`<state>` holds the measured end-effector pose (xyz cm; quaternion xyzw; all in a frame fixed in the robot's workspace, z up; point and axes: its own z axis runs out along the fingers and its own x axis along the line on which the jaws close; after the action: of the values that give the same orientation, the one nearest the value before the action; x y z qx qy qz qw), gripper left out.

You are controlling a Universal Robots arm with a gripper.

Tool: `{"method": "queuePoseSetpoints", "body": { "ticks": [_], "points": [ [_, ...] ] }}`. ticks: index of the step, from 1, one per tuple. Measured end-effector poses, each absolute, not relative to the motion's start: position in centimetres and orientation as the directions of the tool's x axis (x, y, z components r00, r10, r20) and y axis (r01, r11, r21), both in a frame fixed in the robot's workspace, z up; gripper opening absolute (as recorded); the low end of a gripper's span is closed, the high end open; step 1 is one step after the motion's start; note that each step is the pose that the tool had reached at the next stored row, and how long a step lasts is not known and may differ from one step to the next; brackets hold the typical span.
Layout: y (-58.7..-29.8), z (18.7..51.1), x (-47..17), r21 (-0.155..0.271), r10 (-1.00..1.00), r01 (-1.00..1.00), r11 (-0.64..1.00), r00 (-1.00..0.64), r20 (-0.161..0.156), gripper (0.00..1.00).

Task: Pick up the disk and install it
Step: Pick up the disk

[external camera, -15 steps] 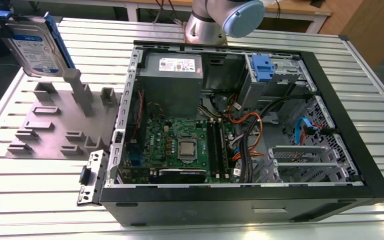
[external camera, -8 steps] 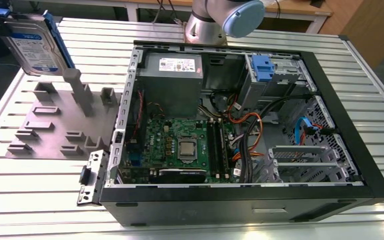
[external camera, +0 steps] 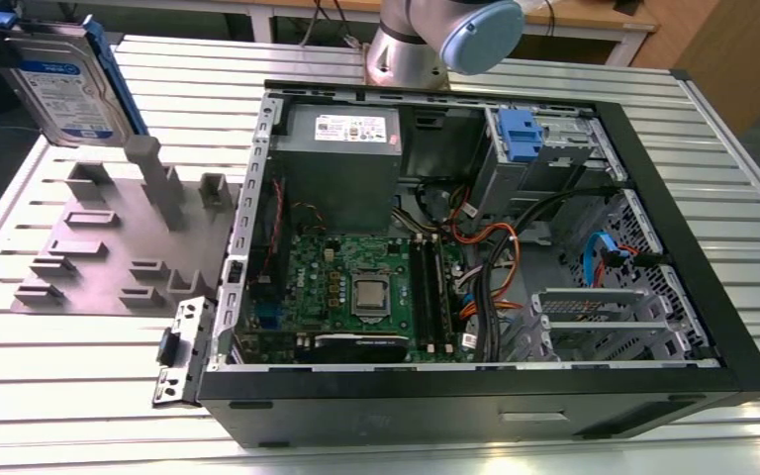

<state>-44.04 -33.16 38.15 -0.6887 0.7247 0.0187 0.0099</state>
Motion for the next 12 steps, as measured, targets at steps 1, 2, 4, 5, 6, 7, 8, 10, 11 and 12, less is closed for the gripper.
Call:
{"method": "queuePoseSetpoints", "body": {
  "ticks": [1, 2, 4, 5, 6, 7, 8, 10, 11, 12],
  "points": [
    [-33.16, 38.21, -44.04, 0.014, -0.998, -0.999, 0.051, -0.051, -0.040, 0.36],
    [-33.16, 38.28, -44.04, 0.013, -0.998, -0.999, 0.051, -0.051, -0.040, 0.36],
    [-33.16, 38.38, -44.05, 0.013, -0.998, -0.999, 0.051, -0.051, -0.040, 0.36],
    [-33.16, 38.42, -44.04, 0.013, -0.998, -0.999, 0.051, -0.051, -0.040, 0.36],
    [-33.16, 38.47, -44.04, 0.014, -0.998, -0.999, 0.051, -0.051, -0.040, 0.36],
    [-33.16, 38.50, -44.04, 0.013, -0.998, -0.999, 0.051, -0.051, -0.040, 0.36],
    [-33.16, 38.54, -44.05, 0.013, -0.998, -0.999, 0.051, -0.051, -0.040, 0.36],
    [-33.16, 38.62, -44.05, 0.013, -0.998, -0.999, 0.051, -0.051, -0.040, 0.36],
    [-33.16, 38.65, -44.04, 0.013, -0.998, -0.999, 0.051, -0.051, -0.040, 0.36],
    [-33.16, 38.69, -44.04, 0.013, -0.998, -0.999, 0.051, -0.051, -0.040, 0.36]
  ]
}}
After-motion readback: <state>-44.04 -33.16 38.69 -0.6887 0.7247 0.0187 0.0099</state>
